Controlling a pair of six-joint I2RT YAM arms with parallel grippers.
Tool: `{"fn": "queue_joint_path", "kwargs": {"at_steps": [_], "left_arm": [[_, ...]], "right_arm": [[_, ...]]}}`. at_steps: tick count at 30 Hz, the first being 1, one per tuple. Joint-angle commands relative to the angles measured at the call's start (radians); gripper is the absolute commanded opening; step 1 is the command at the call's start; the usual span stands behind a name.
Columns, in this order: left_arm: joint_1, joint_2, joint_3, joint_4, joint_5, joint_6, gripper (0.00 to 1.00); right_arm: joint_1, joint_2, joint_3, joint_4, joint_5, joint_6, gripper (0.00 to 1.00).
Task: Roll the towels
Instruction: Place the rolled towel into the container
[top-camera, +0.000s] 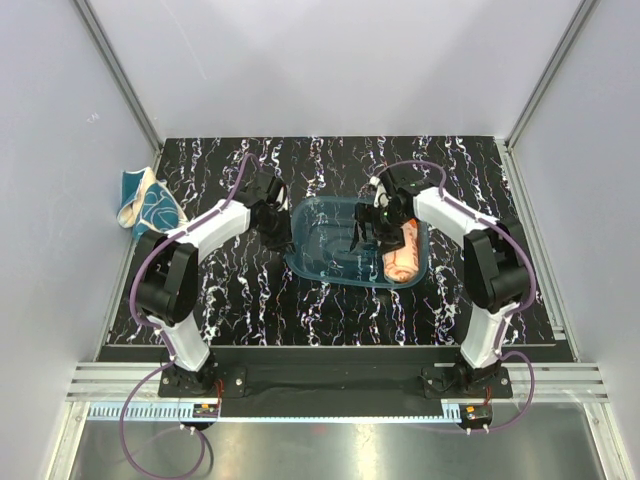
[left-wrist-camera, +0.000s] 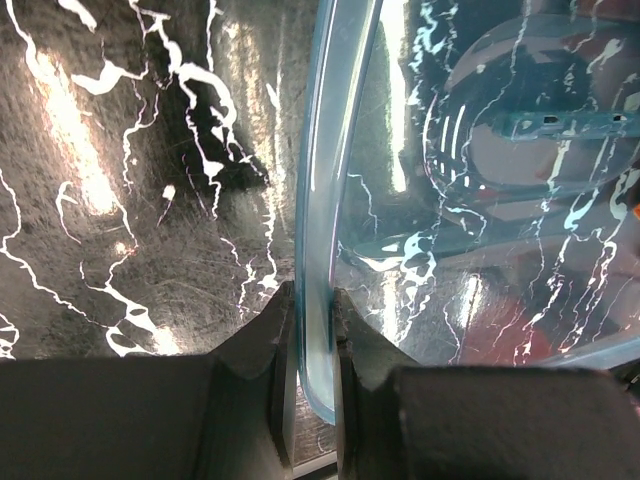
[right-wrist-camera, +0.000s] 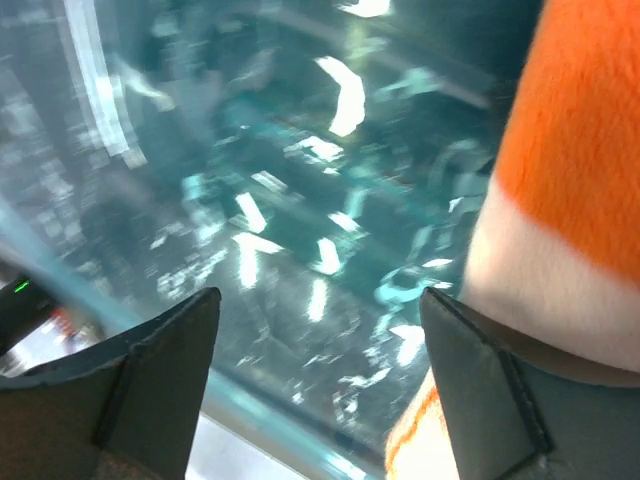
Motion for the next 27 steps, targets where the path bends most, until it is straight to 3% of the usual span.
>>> {"fn": "queue_joint_path", "kwargs": {"at_steps": [1,4,8,16,27], "left_arm": [[0.001,-0.009,-0.032,-0.017,-0.057,0.010,0.04],[-0.010,-0.006,-0.040,-0.007,-0.049,-0.007,0.04],[-0.031,0.003,-0.040,0.012,-0.055,-0.038,0.04],[-0.177,0.099,0.055,0.009,-0.092,-0.121,0.04],[-0.393,0.282,0.310,0.004,-0.054,-0.271,0.03]], "right_arm": [[-0.010,-0.111,0.066,-0.013,-0.135,-0.014,0.90],[0.006,-0.135,0.142,-0.060,-0.212,-0.027,0.93],[0.017,-0.185,0.231,-0.149,-0.192,-0.045,0.95],[0.011,-0.362,0.308,-0.283,-0.010,-0.063,1.00],[-0.032,-0.507,0.297,-0.370,0.148,-0.073,1.00]]}}
